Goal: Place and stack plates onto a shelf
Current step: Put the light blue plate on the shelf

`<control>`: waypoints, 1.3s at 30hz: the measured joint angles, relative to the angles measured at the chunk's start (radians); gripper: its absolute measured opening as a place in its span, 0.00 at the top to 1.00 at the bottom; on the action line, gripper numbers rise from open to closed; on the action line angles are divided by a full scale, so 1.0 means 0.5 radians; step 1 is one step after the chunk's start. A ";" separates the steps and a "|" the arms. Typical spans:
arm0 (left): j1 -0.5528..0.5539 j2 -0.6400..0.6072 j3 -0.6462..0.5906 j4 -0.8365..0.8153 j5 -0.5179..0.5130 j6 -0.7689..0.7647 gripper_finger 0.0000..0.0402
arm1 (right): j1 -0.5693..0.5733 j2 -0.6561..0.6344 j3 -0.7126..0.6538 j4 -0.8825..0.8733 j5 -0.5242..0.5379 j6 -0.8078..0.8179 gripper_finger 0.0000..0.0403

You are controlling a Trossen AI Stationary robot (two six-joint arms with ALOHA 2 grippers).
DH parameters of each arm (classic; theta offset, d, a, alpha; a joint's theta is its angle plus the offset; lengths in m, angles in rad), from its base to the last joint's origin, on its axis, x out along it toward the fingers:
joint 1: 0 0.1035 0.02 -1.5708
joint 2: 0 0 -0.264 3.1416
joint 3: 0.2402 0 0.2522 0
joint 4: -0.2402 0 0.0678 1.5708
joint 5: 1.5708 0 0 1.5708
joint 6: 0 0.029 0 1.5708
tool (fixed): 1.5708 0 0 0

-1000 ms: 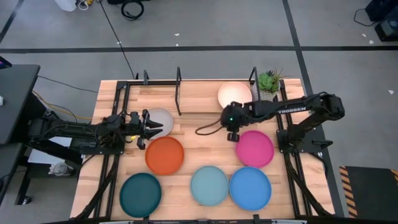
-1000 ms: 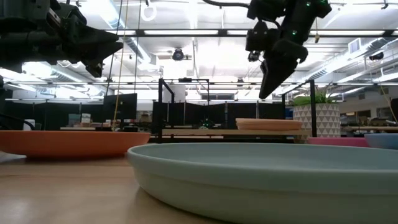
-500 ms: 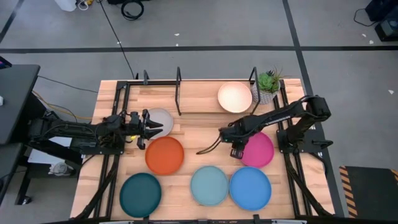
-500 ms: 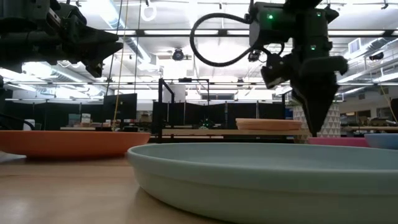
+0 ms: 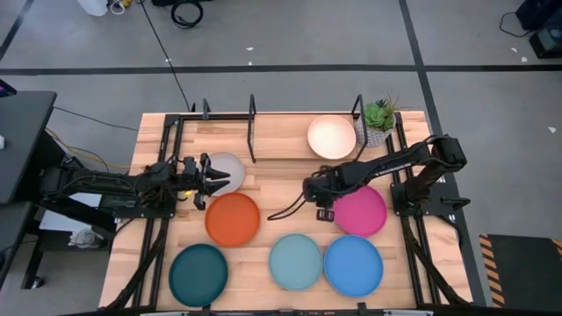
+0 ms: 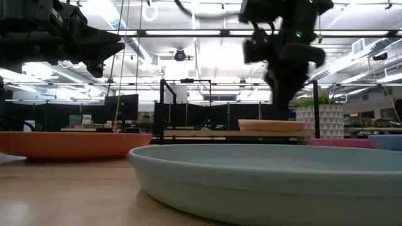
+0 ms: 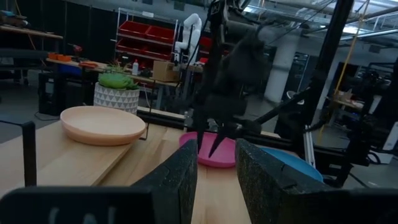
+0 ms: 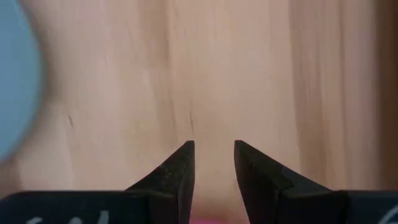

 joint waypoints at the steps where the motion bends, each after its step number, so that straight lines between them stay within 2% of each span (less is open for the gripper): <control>1: 0.001 0.000 -0.001 0.000 0.000 0.001 0.71 | 0.007 0.000 0.010 0.087 0.003 -0.065 0.71; 6: 0.000 0.000 0.000 -0.001 0.000 0.000 0.71 | 0.013 0.080 0.097 0.455 -0.151 -0.307 0.71; 14: 0.000 0.000 0.000 -0.001 -0.001 0.046 0.71 | 0.045 0.570 0.554 0.416 -0.238 -0.774 0.72; 20: 0.001 0.000 0.000 -0.096 0.036 -0.040 0.71 | 0.090 0.757 0.864 0.311 -0.232 -1.013 0.72; 24: -0.008 0.000 0.000 -0.277 0.287 -0.067 0.71 | 0.111 0.748 0.893 0.182 -0.269 -1.027 0.72; 27: -0.050 0.000 0.000 -0.356 0.304 -0.075 0.71 | 0.143 0.727 0.892 0.081 -0.465 -0.954 0.72; 31: -0.109 0.000 0.000 -0.355 0.217 -0.045 0.71 | 0.197 0.723 0.891 -0.067 -0.595 -0.738 0.72; 39: -0.145 0.000 0.000 -0.289 -0.107 0.098 0.71 | 0.277 0.729 0.817 -0.120 -0.488 -0.330 0.72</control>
